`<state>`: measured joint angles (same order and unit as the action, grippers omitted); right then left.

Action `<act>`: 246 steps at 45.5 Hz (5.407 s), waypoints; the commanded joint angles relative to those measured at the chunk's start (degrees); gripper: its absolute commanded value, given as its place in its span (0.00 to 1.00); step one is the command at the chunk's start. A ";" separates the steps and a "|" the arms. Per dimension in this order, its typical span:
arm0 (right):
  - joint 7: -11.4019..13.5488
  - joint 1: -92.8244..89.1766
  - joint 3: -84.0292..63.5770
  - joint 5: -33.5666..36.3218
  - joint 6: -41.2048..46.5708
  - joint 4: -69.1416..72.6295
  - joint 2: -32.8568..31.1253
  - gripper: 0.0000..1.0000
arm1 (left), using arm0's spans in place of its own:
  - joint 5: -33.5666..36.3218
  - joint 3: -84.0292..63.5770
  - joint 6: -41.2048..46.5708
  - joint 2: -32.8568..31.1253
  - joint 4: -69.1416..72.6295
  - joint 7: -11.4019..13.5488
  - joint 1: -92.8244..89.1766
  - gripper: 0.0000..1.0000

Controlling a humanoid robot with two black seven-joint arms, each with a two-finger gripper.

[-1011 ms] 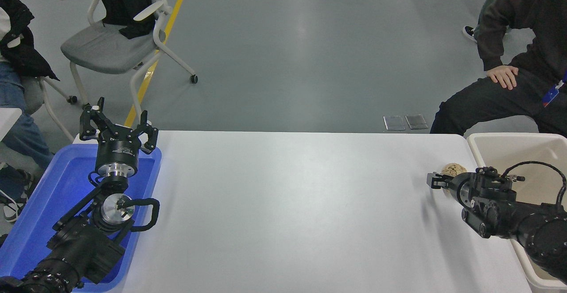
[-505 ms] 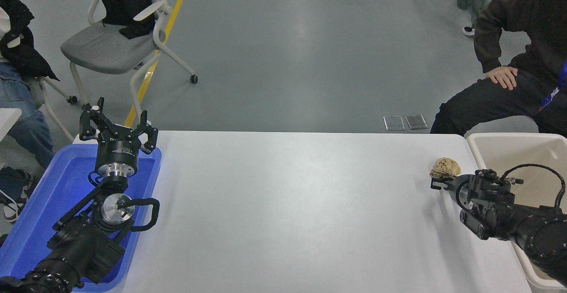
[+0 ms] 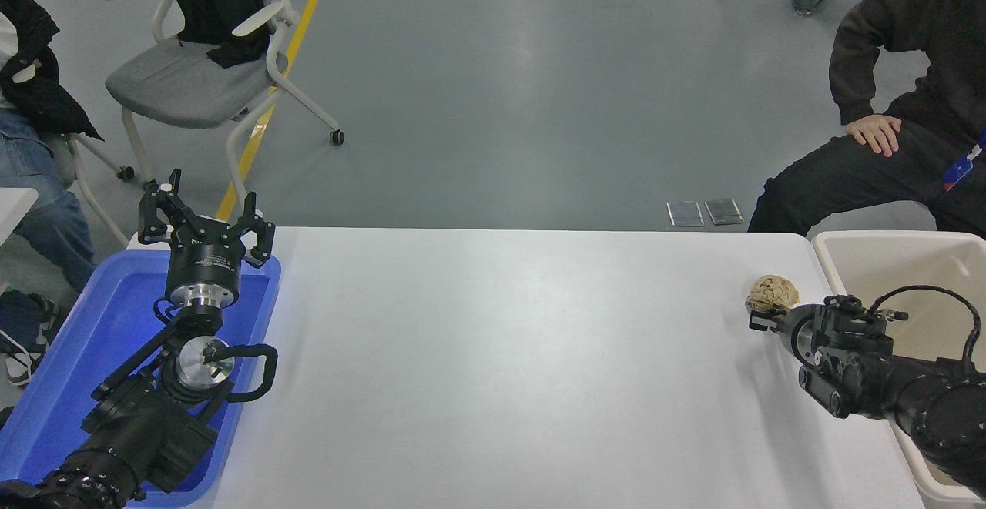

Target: Pick up paper ball place in dustbin

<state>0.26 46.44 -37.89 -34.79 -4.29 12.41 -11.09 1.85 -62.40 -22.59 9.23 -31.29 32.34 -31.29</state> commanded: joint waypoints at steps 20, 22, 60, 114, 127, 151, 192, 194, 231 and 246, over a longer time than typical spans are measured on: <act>-0.96 9.10 -1.49 -4.49 0.77 6.91 -4.90 0.00 | 0.00 0.00 -0.08 0.00 0.00 0.00 0.00 0.99; -1.05 11.47 -1.66 -6.16 0.77 10.51 -7.79 0.00 | 0.00 0.09 -0.08 0.00 0.00 0.00 0.00 0.99; -1.14 73.08 -24.25 -8.80 30.91 57.20 -27.32 0.00 | 0.09 0.09 -0.08 0.00 0.00 -0.18 0.00 0.99; -1.40 32.89 -7.58 -16.19 24.00 27.78 -44.90 0.00 | 0.00 0.09 -0.08 0.00 0.00 -0.18 0.09 0.99; -1.31 1.39 14.67 -14.96 8.51 9.58 -29.36 0.00 | 0.00 0.09 -0.08 0.00 0.00 -0.09 0.09 0.99; -1.31 -9.61 20.84 -5.03 4.02 -0.19 -16.34 0.00 | 0.00 0.09 -0.08 0.00 0.00 -0.09 0.09 0.99; -1.31 -0.47 38.57 1.39 2.00 8.49 -18.96 1.00 | 0.00 0.09 0.01 0.00 0.00 -0.09 0.00 0.99; -1.31 -0.21 42.44 1.39 2.00 11.92 -20.46 1.00 | 0.00 0.09 -0.08 0.00 0.00 -0.09 0.00 0.99; -1.40 -5.48 84.29 35.57 6.83 35.93 -8.34 1.00 | 0.00 0.09 -0.08 0.00 0.00 -0.09 0.00 0.99; -2.28 -9.26 89.92 44.54 18.95 28.55 -1.31 1.00 | 0.00 0.09 -0.08 0.00 0.00 -0.09 0.00 0.99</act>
<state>-1.19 39.41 48.31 1.54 6.19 45.55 -16.88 1.84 -62.32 -22.67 9.23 -31.29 32.26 -31.29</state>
